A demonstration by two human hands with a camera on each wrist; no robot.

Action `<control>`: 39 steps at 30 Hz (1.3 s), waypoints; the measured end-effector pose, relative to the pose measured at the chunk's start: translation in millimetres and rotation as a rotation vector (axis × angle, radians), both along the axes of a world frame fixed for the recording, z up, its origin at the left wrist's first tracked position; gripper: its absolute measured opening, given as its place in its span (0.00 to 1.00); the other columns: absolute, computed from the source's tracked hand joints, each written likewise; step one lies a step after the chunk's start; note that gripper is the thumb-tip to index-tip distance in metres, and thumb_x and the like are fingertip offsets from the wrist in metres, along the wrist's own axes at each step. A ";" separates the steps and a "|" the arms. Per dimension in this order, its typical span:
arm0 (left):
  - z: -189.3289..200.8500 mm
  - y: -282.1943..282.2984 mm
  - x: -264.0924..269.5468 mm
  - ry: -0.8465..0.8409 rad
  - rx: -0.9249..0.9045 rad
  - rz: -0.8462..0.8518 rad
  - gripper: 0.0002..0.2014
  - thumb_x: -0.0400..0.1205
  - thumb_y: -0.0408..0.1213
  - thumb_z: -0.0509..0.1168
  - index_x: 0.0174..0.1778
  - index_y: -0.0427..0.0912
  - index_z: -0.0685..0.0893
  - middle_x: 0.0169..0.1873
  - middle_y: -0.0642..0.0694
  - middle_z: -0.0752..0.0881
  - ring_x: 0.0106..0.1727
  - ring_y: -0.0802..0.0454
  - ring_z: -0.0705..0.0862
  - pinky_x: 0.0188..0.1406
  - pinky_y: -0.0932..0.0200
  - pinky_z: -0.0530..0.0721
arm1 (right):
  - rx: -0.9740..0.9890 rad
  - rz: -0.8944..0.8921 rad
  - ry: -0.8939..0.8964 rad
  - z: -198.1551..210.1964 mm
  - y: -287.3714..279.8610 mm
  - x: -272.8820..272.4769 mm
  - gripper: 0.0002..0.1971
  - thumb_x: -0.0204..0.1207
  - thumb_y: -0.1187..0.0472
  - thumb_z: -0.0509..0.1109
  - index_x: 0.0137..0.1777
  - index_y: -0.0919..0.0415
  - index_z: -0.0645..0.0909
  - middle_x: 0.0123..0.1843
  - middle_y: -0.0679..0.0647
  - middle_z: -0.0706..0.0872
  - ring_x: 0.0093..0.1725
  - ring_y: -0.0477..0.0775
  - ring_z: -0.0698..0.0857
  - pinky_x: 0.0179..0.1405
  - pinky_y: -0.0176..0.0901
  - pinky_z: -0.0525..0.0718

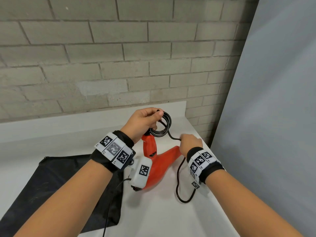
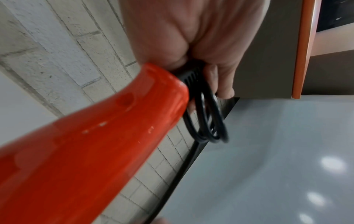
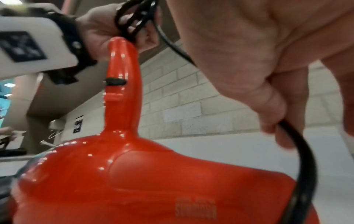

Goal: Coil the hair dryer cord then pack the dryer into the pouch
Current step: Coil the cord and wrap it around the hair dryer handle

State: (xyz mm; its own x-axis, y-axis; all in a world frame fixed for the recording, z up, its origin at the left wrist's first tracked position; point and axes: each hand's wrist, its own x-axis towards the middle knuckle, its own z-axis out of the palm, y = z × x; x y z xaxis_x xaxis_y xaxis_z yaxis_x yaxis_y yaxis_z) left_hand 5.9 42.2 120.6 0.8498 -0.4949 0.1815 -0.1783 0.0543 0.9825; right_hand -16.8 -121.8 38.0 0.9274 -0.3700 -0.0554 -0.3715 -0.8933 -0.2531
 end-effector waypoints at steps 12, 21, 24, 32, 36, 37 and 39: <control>1.0 4.7 -1.7 -0.020 0.034 -0.017 0.08 0.80 0.38 0.61 0.46 0.44 0.86 0.29 0.53 0.81 0.19 0.63 0.66 0.27 0.70 0.71 | 0.761 0.354 -0.489 44.0 10.2 -7.3 0.18 0.81 0.67 0.56 0.31 0.54 0.76 0.27 0.48 0.73 0.28 0.47 0.73 0.38 0.47 0.76; 6.5 0.2 -3.1 -0.098 0.185 -0.088 0.13 0.82 0.32 0.57 0.63 0.41 0.74 0.31 0.50 0.71 0.19 0.64 0.70 0.26 0.70 0.71 | 0.381 0.344 -0.716 102.7 16.3 -27.6 0.11 0.80 0.62 0.60 0.50 0.62 0.84 0.32 0.51 0.82 0.37 0.53 0.82 0.41 0.42 0.79; 8.4 -2.0 -4.5 -0.178 0.268 -0.175 0.10 0.83 0.33 0.56 0.58 0.45 0.78 0.26 0.50 0.65 0.21 0.61 0.64 0.24 0.66 0.63 | 0.367 0.426 -0.755 107.9 24.2 -36.8 0.10 0.79 0.63 0.60 0.46 0.63 0.84 0.36 0.60 0.86 0.40 0.59 0.84 0.44 0.53 0.83; -0.5 -7.4 -6.8 -0.199 0.173 0.069 0.12 0.82 0.33 0.58 0.58 0.41 0.82 0.36 0.45 0.82 0.26 0.57 0.69 0.28 0.68 0.71 | 0.563 0.444 -0.712 92.8 7.3 -41.6 0.11 0.81 0.64 0.59 0.51 0.59 0.84 0.41 0.50 0.85 0.42 0.42 0.82 0.46 0.28 0.76; -1.8 -11.2 -7.2 -0.207 0.160 0.136 0.10 0.82 0.33 0.58 0.55 0.46 0.82 0.35 0.51 0.83 0.23 0.62 0.71 0.27 0.73 0.73 | 0.627 0.252 -0.672 57.4 -20.6 -46.5 0.17 0.85 0.60 0.51 0.63 0.63 0.79 0.55 0.56 0.86 0.52 0.47 0.82 0.58 0.40 0.76; -1.5 -11.7 -6.8 -0.207 0.149 0.149 0.10 0.82 0.33 0.58 0.55 0.45 0.82 0.34 0.52 0.82 0.21 0.63 0.71 0.26 0.74 0.73 | 0.584 0.216 -0.585 45.7 -30.2 -47.4 0.16 0.84 0.60 0.52 0.65 0.62 0.77 0.58 0.58 0.86 0.53 0.49 0.81 0.57 0.41 0.76; -2.1 -12.0 -6.2 -0.208 0.140 0.170 0.11 0.82 0.33 0.59 0.56 0.44 0.82 0.34 0.53 0.82 0.19 0.65 0.71 0.24 0.75 0.73 | 0.367 0.215 -0.190 19.6 -48.4 -49.9 0.15 0.82 0.61 0.57 0.67 0.60 0.75 0.64 0.60 0.83 0.55 0.54 0.80 0.57 0.42 0.75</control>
State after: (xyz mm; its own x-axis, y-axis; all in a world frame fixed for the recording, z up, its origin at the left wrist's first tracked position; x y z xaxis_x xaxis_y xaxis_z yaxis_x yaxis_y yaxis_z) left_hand -0.3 30.2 118.5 0.8743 -0.3812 0.3005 -0.3717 -0.1275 0.9196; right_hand -66.7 -170.2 57.6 0.9872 -0.1564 0.0317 -0.1044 -0.7835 -0.6125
